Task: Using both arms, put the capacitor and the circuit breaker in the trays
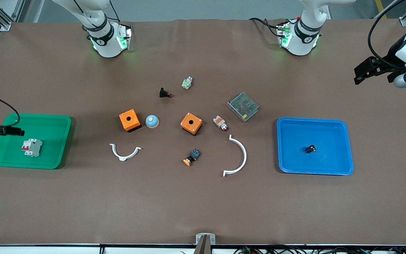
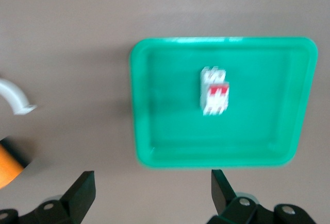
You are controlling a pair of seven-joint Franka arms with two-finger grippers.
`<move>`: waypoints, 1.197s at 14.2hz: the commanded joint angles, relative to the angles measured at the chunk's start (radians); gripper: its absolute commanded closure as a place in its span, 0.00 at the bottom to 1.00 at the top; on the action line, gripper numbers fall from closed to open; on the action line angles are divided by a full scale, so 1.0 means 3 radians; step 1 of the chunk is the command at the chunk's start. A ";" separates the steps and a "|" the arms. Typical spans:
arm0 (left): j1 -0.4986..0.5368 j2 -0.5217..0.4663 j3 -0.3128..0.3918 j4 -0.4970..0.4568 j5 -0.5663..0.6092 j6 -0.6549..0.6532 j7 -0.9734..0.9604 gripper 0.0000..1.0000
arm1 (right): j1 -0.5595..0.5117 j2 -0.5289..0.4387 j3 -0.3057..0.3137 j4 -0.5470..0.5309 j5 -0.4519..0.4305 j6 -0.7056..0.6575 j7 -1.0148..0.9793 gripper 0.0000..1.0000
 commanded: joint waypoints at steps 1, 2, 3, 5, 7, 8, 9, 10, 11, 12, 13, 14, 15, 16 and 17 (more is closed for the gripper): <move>0.0012 -0.0027 0.0014 -0.0008 -0.0055 0.0016 0.0055 0.00 | 0.0238 -0.0470 0.0006 -0.0217 -0.0066 -0.0295 0.0351 0.01; 0.0022 -0.0027 0.0014 0.0002 -0.0034 0.0021 0.0055 0.00 | 0.0325 -0.0577 0.0006 -0.0222 -0.0066 -0.0388 0.0459 0.01; 0.0022 -0.0022 0.0019 0.0038 -0.0024 0.0021 0.0055 0.00 | 0.0392 -0.0654 0.0011 -0.0227 -0.0066 -0.0465 0.0511 0.01; 0.0022 0.0019 0.0019 0.0115 -0.0019 0.0016 0.0049 0.00 | 0.0515 -0.0777 0.0011 -0.0228 -0.0061 -0.0567 0.0674 0.01; 0.0032 0.0019 0.0030 0.0130 -0.0009 0.0011 0.0034 0.00 | 0.0602 -0.0874 0.0011 -0.0233 -0.0061 -0.0609 0.0752 0.00; 0.0022 0.0024 0.0035 0.0150 -0.0009 0.0005 0.0034 0.00 | 0.0602 -0.0905 0.0011 -0.0223 -0.0041 -0.0599 0.0752 0.00; 0.0017 0.0034 0.0035 0.0156 0.0001 -0.0005 0.0034 0.00 | 0.0587 -0.0911 0.0011 -0.0202 -0.0010 -0.0604 0.0727 0.00; 0.0012 0.0034 0.0030 0.0156 0.0032 -0.0010 0.0034 0.00 | 0.0587 -0.0941 0.0011 -0.0202 0.0005 -0.0593 0.0716 0.00; 0.0012 0.0034 0.0020 0.0156 0.0032 -0.0015 0.0039 0.00 | 0.0592 -0.0946 0.0011 -0.0161 0.0005 -0.0583 0.0711 0.00; 0.0012 0.0034 0.0019 0.0156 0.0032 -0.0020 0.0034 0.00 | 0.0592 -0.0941 0.0011 -0.0070 0.0005 -0.0588 0.0706 0.00; 0.0012 0.0034 0.0019 0.0156 0.0032 -0.0025 0.0039 0.00 | 0.0592 -0.0941 0.0011 -0.0023 0.0005 -0.0588 0.0711 0.00; 0.0012 0.0034 0.0019 0.0156 0.0032 -0.0035 0.0039 0.00 | 0.0587 -0.0941 0.0011 -0.0013 0.0005 -0.0568 0.0706 0.00; 0.0012 0.0034 0.0019 0.0161 0.0032 -0.0041 0.0039 0.00 | 0.0587 -0.0962 0.0006 -0.0043 0.0010 -0.0558 0.0686 0.00; 0.0012 0.0034 0.0014 0.0156 0.0032 -0.0046 0.0039 0.00 | 0.0587 -0.1033 0.0001 -0.0140 0.0010 -0.0532 0.0670 0.00; 0.0007 0.0034 0.0014 0.0156 0.0032 -0.0046 0.0039 0.00 | 0.0582 -0.1135 0.0001 -0.0303 0.0021 -0.0405 0.0665 0.00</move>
